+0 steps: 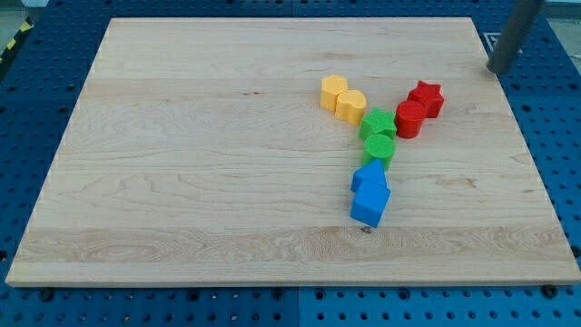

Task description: Push the green star towards the center left

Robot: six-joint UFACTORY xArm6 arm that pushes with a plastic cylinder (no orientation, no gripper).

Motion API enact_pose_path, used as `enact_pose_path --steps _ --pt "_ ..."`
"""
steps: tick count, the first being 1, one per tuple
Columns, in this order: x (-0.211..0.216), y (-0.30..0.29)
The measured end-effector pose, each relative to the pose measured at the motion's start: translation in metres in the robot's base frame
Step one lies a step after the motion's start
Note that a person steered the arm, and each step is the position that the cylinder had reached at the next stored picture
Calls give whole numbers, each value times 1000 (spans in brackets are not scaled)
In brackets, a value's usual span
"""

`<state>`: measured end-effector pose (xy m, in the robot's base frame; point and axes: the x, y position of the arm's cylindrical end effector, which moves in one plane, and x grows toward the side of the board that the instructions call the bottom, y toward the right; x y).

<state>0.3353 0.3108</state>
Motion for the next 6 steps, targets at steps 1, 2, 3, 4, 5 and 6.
enact_pose_path --steps 1,2,3,4,5,6 --pt "55 16" --pt "95 19" --pt "108 -17" --pt "117 -48" --pt "125 -86" --pt "125 -119"
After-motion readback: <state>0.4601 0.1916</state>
